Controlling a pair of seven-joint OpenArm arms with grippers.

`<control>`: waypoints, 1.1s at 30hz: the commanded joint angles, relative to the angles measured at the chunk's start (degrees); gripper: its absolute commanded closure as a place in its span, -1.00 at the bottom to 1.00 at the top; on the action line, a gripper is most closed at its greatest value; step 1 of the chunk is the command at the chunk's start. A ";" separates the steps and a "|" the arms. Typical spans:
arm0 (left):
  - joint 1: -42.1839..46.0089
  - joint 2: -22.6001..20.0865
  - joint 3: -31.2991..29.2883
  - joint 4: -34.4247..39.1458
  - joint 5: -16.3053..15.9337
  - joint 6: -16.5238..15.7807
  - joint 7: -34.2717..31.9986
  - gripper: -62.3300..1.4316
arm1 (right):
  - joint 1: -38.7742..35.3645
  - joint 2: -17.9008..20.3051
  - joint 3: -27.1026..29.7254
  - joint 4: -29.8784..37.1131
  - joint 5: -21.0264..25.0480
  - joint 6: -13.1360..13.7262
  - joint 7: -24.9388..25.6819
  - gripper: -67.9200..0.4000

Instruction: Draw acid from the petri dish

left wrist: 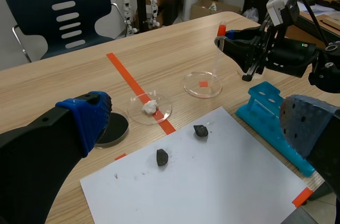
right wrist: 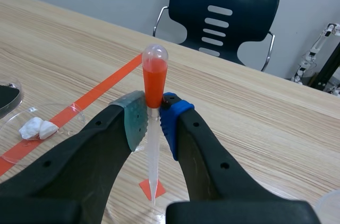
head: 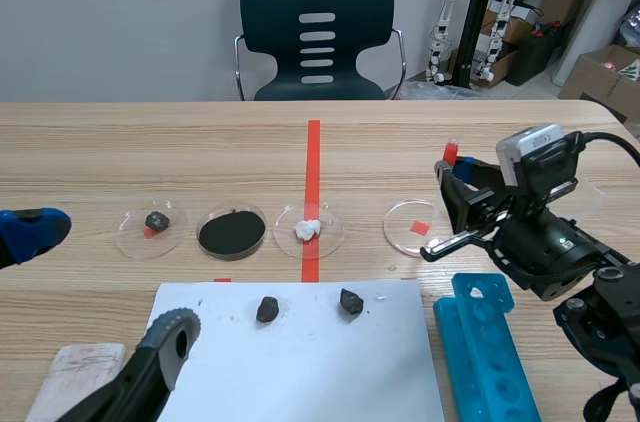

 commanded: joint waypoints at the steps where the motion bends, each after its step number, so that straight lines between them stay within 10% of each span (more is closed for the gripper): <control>1: 0.17 0.13 0.11 0.35 -0.39 -0.09 -0.76 -1.00 | 0.48 0.74 0.07 0.11 0.70 -0.02 1.29 0.75; 33: 0.17 0.13 0.11 0.35 -0.39 -0.09 -0.76 -1.00 | 0.48 0.76 0.07 0.11 0.66 0.02 3.48 0.75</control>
